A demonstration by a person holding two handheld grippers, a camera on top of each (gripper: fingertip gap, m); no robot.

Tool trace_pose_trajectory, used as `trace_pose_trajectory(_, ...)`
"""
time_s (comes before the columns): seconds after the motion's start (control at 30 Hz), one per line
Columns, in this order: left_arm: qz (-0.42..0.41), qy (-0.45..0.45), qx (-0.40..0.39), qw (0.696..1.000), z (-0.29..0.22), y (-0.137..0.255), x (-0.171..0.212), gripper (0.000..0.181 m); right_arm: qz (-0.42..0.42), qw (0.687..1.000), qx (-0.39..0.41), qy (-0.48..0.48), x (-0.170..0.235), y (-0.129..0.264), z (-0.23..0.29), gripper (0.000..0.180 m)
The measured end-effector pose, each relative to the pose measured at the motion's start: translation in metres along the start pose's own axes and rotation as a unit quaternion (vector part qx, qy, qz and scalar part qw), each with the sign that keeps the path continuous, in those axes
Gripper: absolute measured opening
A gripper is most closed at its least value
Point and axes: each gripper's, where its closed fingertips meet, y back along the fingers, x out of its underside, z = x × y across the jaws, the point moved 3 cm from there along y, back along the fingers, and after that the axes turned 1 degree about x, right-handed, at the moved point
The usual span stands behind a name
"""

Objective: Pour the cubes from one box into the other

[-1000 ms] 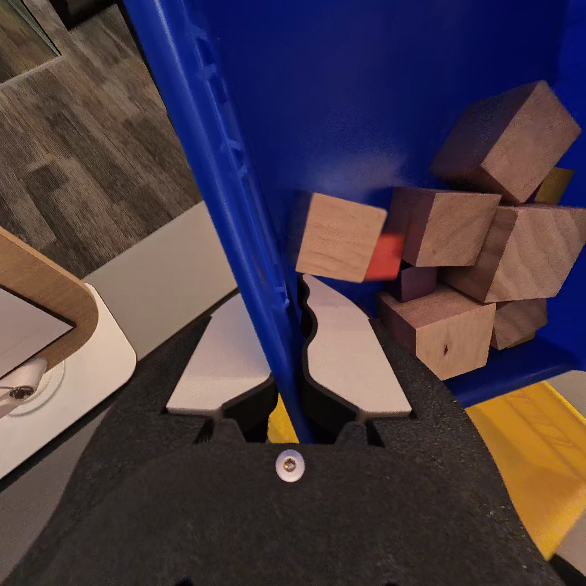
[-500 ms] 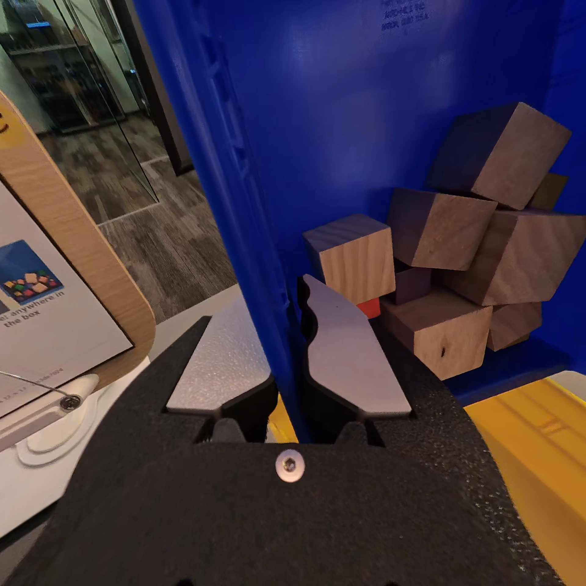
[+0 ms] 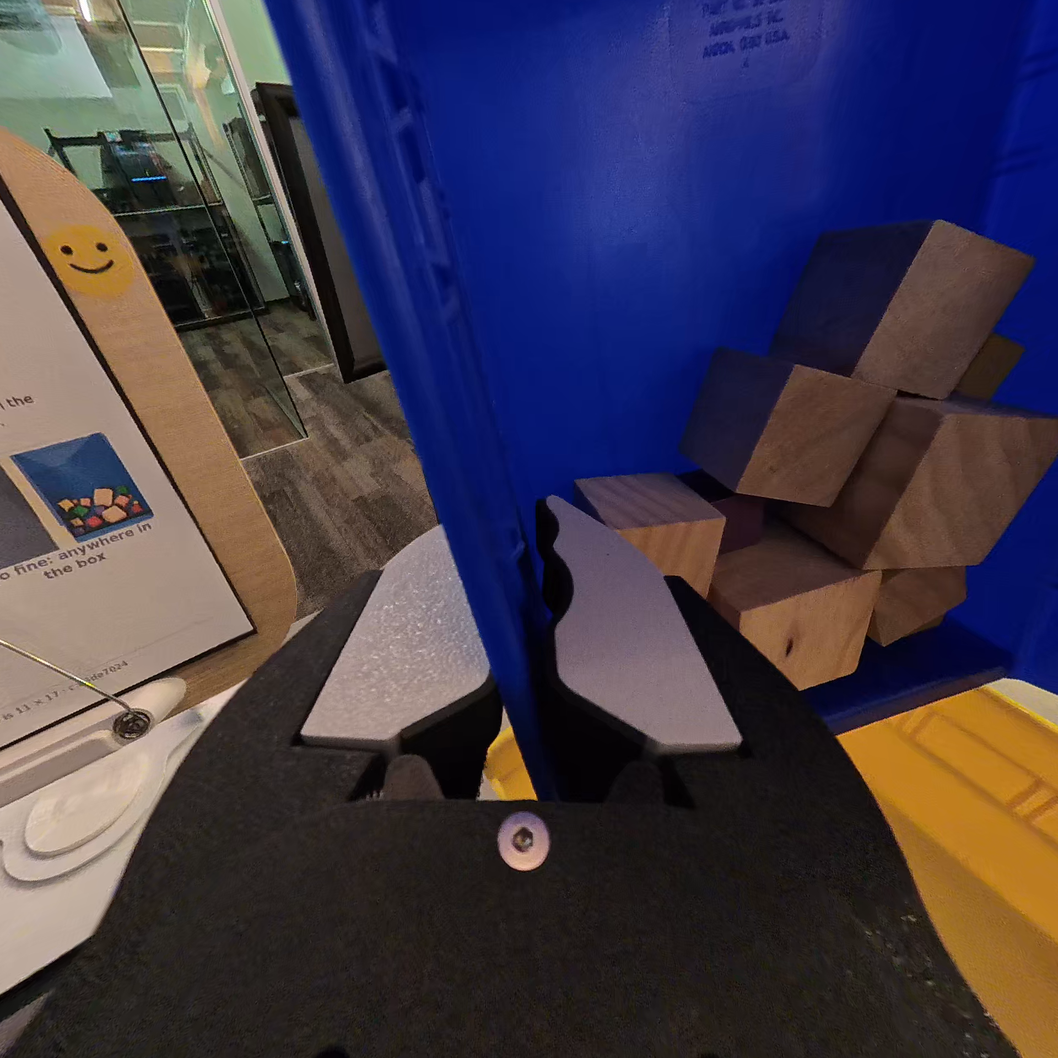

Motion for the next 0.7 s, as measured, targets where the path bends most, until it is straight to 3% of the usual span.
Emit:
trace_pose_trajectory(0.2,-0.058,0.001,-0.004,0.998,-0.002,0.007,-0.002,0.009,-0.056,0.998,0.022,0.016,-0.005,0.016,0.002,0.006)
trace_pose_trajectory(0.7,-0.093,0.005,0.002,0.996,-0.006,0.013,0.002,0.008,-0.084,0.995,0.042,0.032,0.001,0.031,0.006,0.006)
